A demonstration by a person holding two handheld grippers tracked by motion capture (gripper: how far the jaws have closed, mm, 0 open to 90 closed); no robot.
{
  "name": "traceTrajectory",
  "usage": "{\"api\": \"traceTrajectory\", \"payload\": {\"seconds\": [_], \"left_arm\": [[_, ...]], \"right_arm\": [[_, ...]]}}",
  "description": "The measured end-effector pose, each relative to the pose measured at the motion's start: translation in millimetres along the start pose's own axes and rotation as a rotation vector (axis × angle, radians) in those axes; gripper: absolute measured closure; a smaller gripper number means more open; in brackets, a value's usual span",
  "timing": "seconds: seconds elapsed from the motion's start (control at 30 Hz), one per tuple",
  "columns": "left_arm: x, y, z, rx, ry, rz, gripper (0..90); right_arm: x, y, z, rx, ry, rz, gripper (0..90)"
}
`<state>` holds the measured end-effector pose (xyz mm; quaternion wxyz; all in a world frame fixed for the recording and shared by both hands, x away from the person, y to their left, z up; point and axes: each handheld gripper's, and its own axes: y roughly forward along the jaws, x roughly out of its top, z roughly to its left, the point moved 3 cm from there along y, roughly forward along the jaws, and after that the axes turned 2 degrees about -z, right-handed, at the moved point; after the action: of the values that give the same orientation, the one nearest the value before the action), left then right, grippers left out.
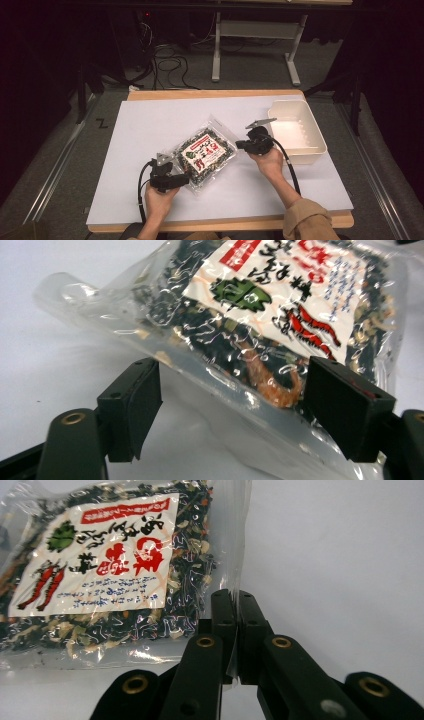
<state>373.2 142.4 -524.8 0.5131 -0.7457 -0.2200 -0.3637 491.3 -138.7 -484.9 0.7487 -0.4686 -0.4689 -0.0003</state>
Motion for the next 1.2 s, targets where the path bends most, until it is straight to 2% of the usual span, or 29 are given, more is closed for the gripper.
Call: {"api": "traceTrajectory", "payload": {"seconds": [0.03, 0.23, 0.4, 0.5, 0.67, 0.93, 1.03, 1.1, 1.2], "left_arm": [[0.4, -0.9, -0.2, -0.014, -0.002, -0.005, 25.0], [-0.5, -1.2, -3.7, -0.016, 0.02, 0.0, 24.8], [-0.8, 0.1, -6.8, -0.032, 0.036, 0.008, 24.6], [-1.6, 0.5, -7.7, -0.03, 0.054, 0.02, 24.1], [-2.1, 1.9, -8.2, -0.024, 0.062, 0.035, 23.1], [-3.4, 3.1, -8.1, -0.013, 0.087, 0.063, 21.5], [-3.6, 4.3, -10.2, -0.016, 0.103, 0.069, 21.1], [-3.5, 4.3, -11.6, -0.012, 0.131, 0.072, 21.0], [-4.4, 2.5, -12.5, 0.0, 0.131, 0.074, 21.4]], "right_arm": [[3.4, -6.2, -0.9, -0.006, -0.002, -0.007, 90.0], [15.8, -38.3, -10.0, -0.061, -0.013, -0.056, 90.0], [25.2, -60.4, -15.6, -0.097, -0.031, -0.068, 90.0], [31.3, -71.3, -17.2, -0.098, -0.043, -0.089, 90.0], [46.6, -92.0, -12.4, -0.108, -0.067, -0.11, 90.0], [73.2, -126.2, 0.9, -0.121, -0.138, -0.146, 90.0], [82.1, -136.4, 4.3, -0.127, -0.153, -0.156, 90.0], [87.0, -143.7, 6.8, -0.131, -0.167, -0.163, 90.0], [92.7, -152.6, 10.3, -0.133, -0.171, -0.177, 90.0]]}}
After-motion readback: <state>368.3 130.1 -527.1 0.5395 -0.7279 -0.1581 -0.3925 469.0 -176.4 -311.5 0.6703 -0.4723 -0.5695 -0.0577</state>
